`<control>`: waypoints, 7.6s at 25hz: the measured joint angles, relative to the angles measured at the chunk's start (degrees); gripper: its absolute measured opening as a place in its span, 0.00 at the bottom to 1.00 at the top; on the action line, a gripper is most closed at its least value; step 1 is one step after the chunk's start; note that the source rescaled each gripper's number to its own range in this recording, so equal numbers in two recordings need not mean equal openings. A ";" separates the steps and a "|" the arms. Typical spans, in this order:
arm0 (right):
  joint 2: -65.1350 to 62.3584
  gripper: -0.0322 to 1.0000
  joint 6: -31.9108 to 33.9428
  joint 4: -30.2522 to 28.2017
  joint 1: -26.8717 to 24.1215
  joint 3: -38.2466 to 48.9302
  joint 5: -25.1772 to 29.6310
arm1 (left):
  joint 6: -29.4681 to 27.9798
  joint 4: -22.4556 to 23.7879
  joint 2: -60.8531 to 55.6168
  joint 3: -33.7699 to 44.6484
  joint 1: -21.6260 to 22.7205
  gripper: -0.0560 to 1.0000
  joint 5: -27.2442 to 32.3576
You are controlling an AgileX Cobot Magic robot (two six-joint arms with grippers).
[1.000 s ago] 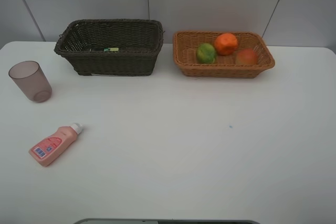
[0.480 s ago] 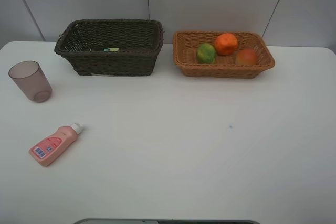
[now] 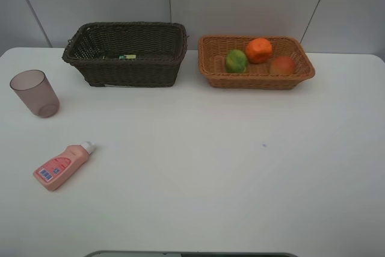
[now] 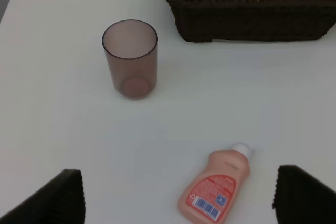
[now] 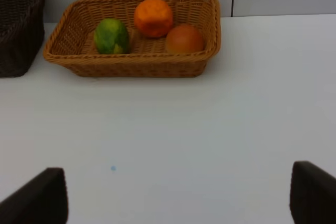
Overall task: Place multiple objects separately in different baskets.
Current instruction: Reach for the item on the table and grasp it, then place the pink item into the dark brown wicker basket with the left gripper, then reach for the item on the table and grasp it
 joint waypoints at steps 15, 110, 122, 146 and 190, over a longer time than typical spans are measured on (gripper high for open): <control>0.00 0.89 0.00 0.00 0.00 0.00 0.00 | 8.04 0.06 61.38 -24.92 0.00 0.99 -3.51; 0.00 0.89 0.00 0.00 0.00 0.00 -0.04 | 7.42 6.17 83.26 -30.14 -1.70 0.05 -20.36; 0.00 0.89 0.00 0.00 0.00 0.00 -0.04 | 5.46 6.06 82.42 -45.68 -14.99 0.05 -14.98; 0.00 0.89 0.00 0.00 0.00 0.00 -0.04 | 5.35 6.21 106.37 -50.17 -23.72 0.05 -53.49; 0.00 0.89 0.06 0.00 0.00 0.00 -0.04 | 4.96 5.43 94.96 -49.09 -24.31 0.95 -35.26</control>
